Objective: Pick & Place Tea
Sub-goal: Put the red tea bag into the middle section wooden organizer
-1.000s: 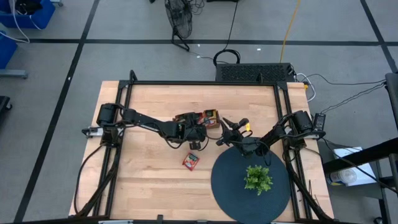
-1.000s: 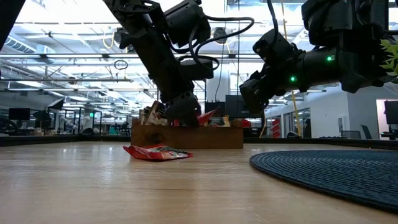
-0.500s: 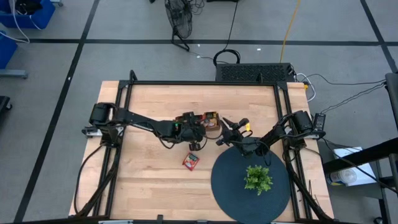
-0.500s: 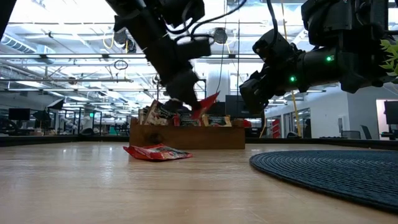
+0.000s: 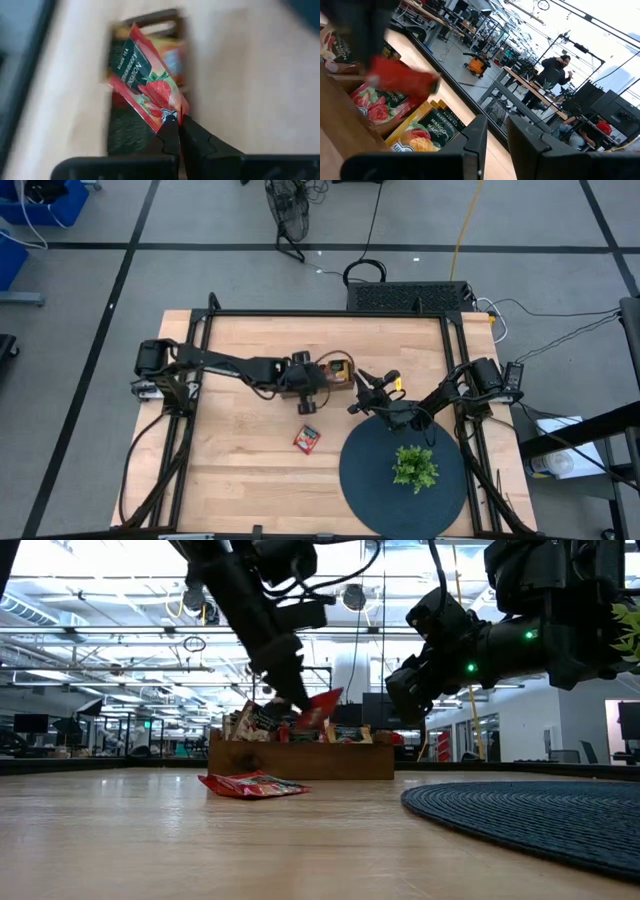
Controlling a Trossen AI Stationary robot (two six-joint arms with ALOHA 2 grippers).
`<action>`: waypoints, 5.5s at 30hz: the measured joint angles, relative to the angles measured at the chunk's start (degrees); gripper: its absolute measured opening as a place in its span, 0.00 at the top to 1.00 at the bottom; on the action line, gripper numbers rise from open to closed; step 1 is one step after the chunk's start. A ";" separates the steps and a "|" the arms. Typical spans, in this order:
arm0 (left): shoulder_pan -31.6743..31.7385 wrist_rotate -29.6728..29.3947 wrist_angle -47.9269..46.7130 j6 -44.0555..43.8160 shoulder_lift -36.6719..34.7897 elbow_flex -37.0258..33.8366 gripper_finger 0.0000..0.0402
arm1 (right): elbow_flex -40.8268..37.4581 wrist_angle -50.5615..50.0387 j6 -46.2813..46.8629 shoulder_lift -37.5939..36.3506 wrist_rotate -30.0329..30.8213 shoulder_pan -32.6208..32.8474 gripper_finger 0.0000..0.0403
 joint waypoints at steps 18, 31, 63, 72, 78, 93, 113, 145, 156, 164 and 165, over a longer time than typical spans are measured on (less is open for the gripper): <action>-2.87 -14.14 1.00 -1.27 4.13 0.02 0.97 | -0.03 0.06 0.85 0.00 -0.26 -0.01 0.85; -2.84 -14.72 2.59 -5.43 9.85 0.05 0.95 | -0.04 0.50 0.55 -0.02 -0.24 0.00 0.85; -3.10 -17.38 1.41 -12.54 5.32 -0.08 0.56 | 0.00 0.44 0.39 -0.02 -0.23 -0.01 0.85; -3.10 -16.86 1.35 -13.63 5.32 -0.08 0.39 | 0.00 0.41 0.39 -0.02 -0.22 -0.01 0.85; -3.59 -13.25 1.32 -12.50 5.32 -0.05 0.28 | 0.00 0.43 0.39 -0.02 -0.22 0.00 0.85; -3.70 -15.15 -1.75 -16.63 5.26 1.48 0.23 | 0.00 0.43 0.42 -0.02 -0.23 0.00 0.85; -4.63 -19.13 -13.63 -18.83 3.00 4.82 0.28 | -0.04 0.43 0.44 -0.02 -0.24 -0.01 0.85; -14.87 -32.53 -1.71 2.28 18.57 13.28 0.32 | -0.04 0.42 0.42 0.00 -0.17 -0.02 0.85; -12.33 -30.25 -2.76 -0.91 18.57 13.28 0.32 | -0.04 0.42 0.42 0.00 -0.17 -0.02 0.85; -11.64 -28.29 -2.89 -0.98 19.09 13.17 0.32 | -0.04 0.41 0.42 0.00 -0.17 -0.02 0.85; -11.61 -28.27 -2.67 -0.98 19.12 13.17 0.32 | -0.04 0.41 0.42 0.00 -0.17 -0.02 0.85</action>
